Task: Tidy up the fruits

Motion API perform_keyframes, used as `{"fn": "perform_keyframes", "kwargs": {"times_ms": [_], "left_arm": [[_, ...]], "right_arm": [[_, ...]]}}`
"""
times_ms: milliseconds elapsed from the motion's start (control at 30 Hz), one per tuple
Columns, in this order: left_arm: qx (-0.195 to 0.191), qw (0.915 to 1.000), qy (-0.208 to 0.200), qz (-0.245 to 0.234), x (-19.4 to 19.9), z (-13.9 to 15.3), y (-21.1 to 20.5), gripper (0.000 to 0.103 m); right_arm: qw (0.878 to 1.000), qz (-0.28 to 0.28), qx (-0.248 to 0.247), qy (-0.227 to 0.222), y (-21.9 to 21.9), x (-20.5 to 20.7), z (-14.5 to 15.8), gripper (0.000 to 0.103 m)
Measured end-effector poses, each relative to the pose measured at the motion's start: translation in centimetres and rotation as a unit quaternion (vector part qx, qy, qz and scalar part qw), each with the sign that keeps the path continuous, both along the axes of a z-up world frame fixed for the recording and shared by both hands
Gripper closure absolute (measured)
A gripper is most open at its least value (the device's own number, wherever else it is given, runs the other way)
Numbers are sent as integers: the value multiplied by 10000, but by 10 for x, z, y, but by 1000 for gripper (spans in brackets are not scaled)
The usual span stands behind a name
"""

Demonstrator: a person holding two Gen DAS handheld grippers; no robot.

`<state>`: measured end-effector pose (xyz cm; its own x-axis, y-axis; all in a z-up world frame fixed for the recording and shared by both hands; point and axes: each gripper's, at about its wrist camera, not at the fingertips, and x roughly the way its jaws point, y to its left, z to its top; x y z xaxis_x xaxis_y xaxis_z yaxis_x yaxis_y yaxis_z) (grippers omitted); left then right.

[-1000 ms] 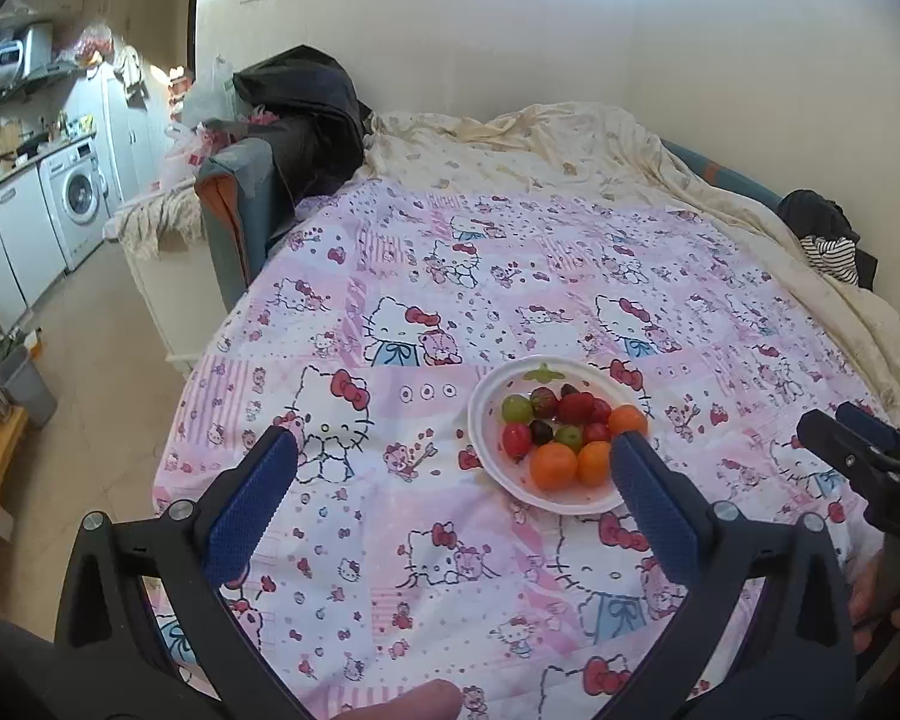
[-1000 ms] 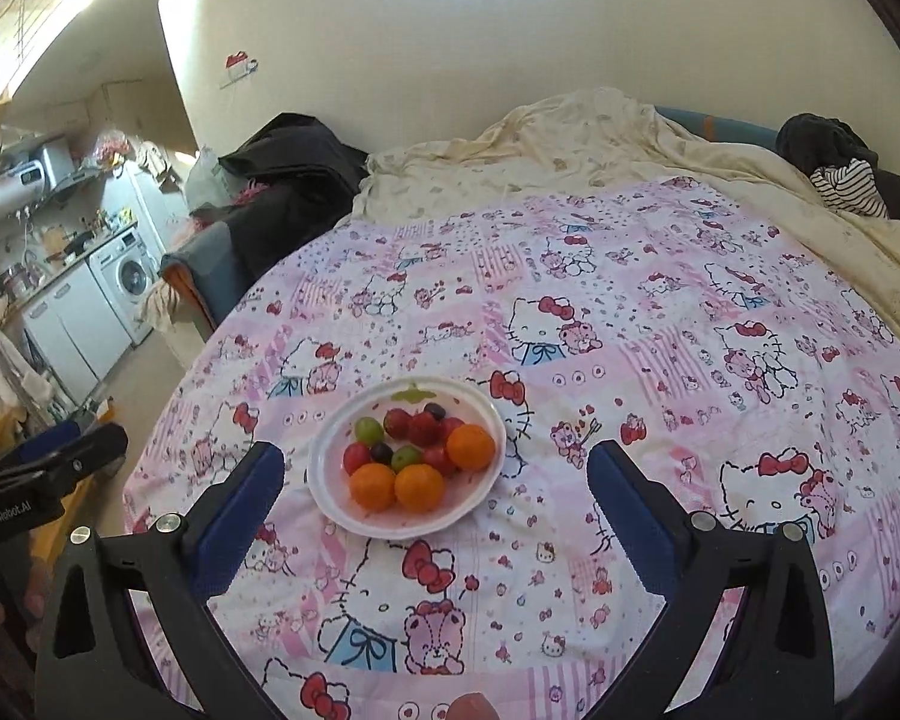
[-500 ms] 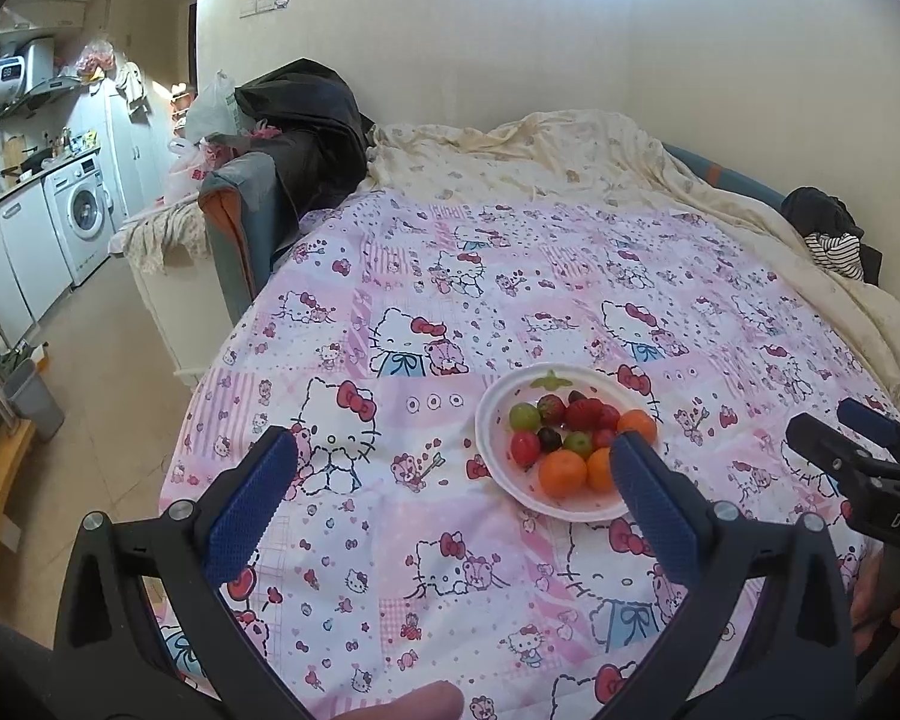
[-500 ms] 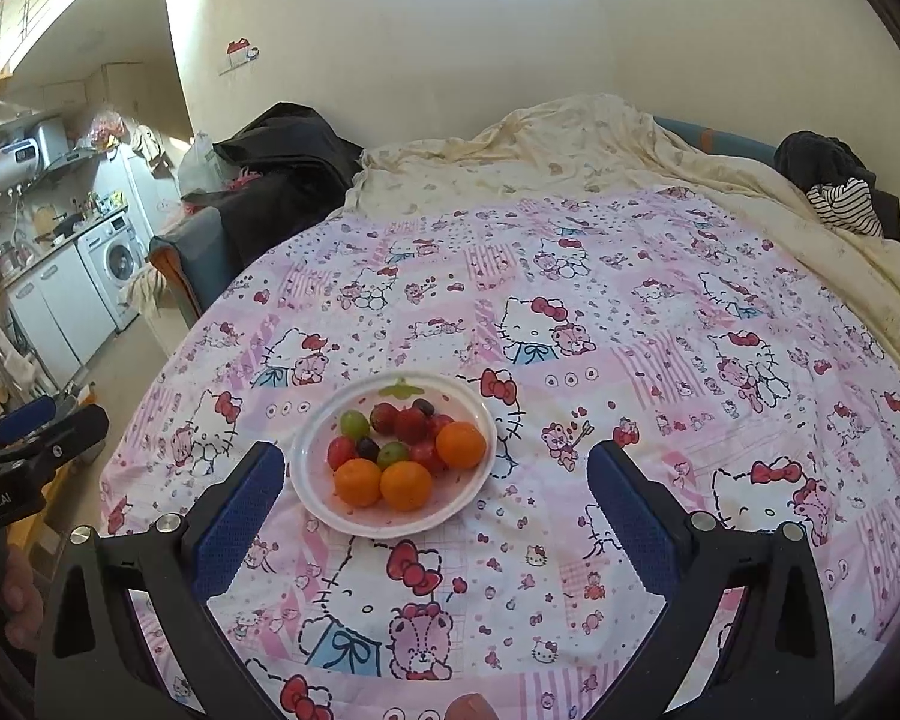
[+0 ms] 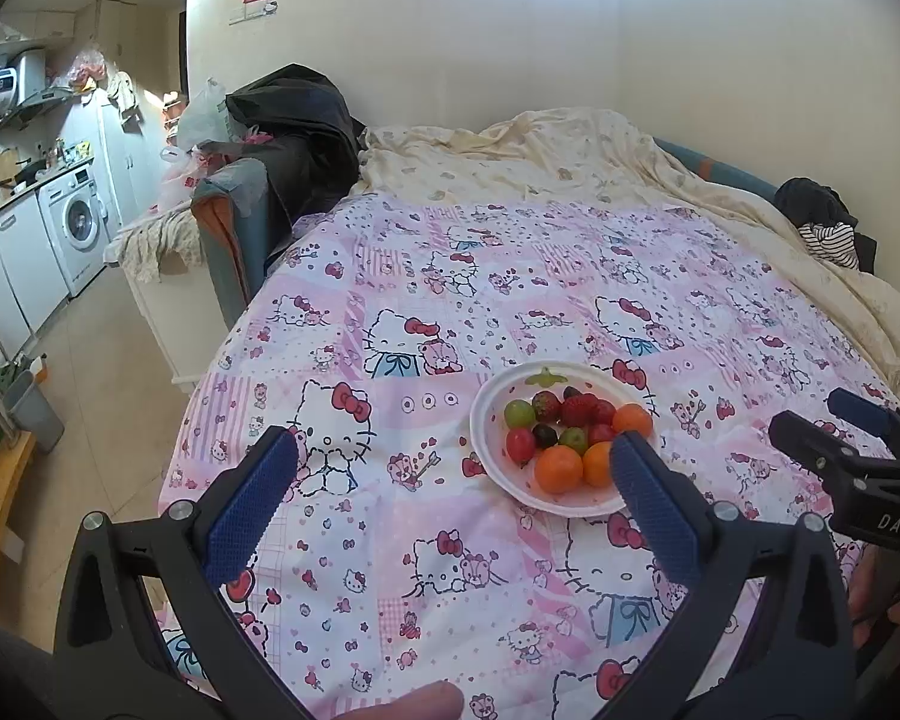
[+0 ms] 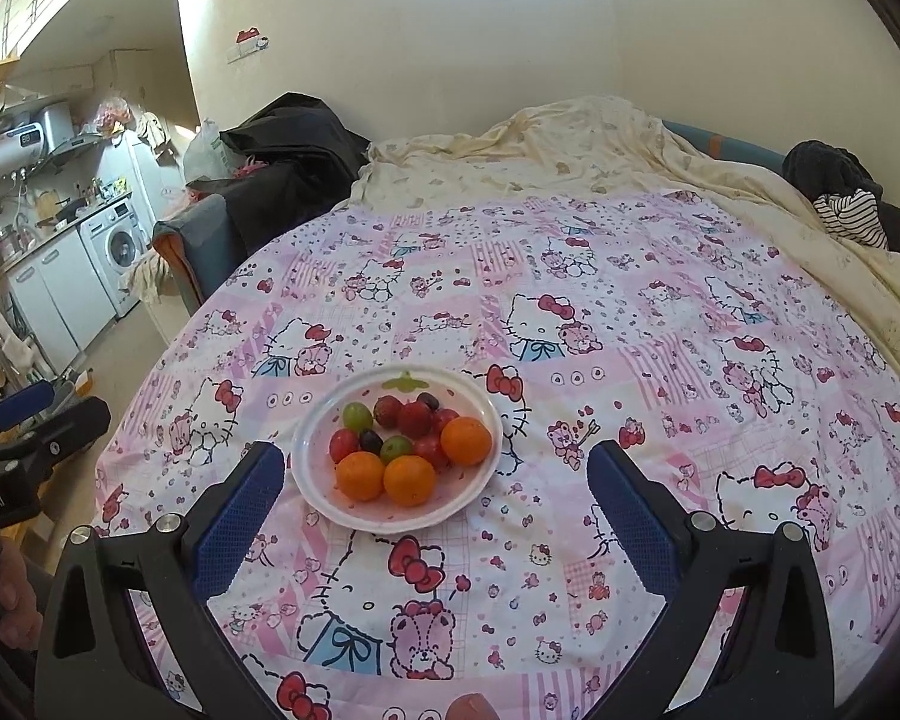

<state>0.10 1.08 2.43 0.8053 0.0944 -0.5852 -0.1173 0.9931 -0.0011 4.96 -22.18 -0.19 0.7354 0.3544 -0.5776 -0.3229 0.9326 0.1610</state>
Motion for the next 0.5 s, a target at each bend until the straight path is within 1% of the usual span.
{"fn": "perform_keyframes", "kwargs": {"times_ms": [200, 500], "left_arm": [[68, 10000, -8, -31, 1, -1, -3, 0], [62, 10000, 6, -56, 3, -2, -4, 0]], "right_arm": [[10000, -6, 4, 8, -1, 1, 0, 0], [10000, -15, 18, 23, -1, 0, -1, 0]]}}
